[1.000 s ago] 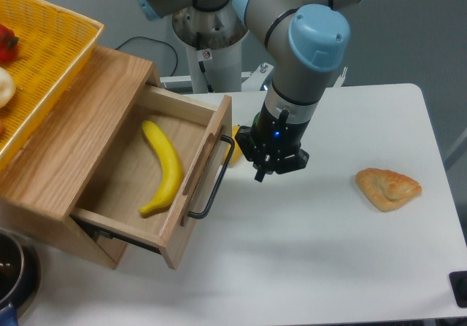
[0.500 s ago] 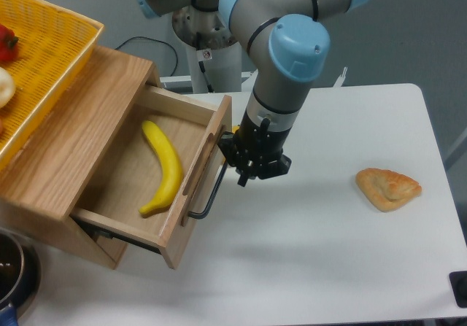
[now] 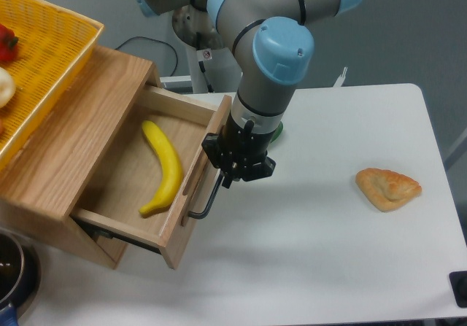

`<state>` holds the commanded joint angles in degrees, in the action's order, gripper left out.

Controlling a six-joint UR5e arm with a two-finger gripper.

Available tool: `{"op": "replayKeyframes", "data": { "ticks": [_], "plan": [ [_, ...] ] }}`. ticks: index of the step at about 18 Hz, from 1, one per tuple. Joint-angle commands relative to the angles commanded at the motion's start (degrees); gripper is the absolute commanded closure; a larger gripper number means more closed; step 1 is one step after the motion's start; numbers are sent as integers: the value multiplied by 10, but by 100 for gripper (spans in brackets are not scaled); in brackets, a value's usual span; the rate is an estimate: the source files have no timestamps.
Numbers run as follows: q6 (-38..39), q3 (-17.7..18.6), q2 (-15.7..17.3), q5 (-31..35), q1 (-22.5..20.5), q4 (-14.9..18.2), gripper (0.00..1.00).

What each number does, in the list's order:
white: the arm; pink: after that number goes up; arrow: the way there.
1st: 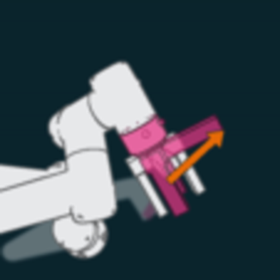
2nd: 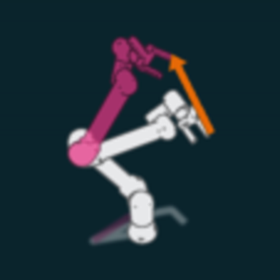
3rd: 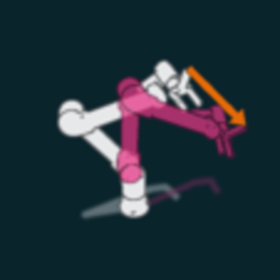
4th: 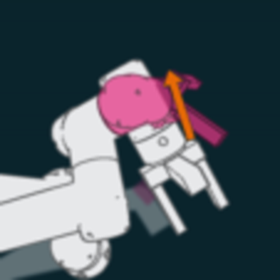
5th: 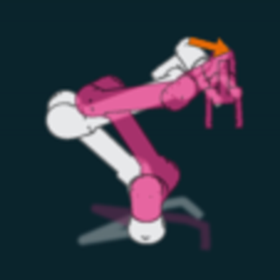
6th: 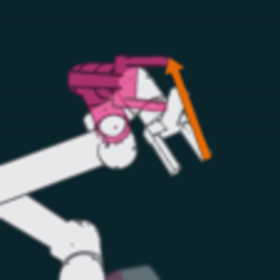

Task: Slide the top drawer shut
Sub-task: 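Push the drawer front with the gripper into the cabinet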

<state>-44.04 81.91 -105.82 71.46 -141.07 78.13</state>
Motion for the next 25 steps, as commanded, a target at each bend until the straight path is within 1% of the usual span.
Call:
{"op": "replayKeyframes", "data": {
  "ticks": [12,17,25],
  "plan": [
    [20,3,2,1,26,5,88],
    [38,11,11,1,43,10,88],
    [54,15,17,5,65,14,88]
  ]
}}
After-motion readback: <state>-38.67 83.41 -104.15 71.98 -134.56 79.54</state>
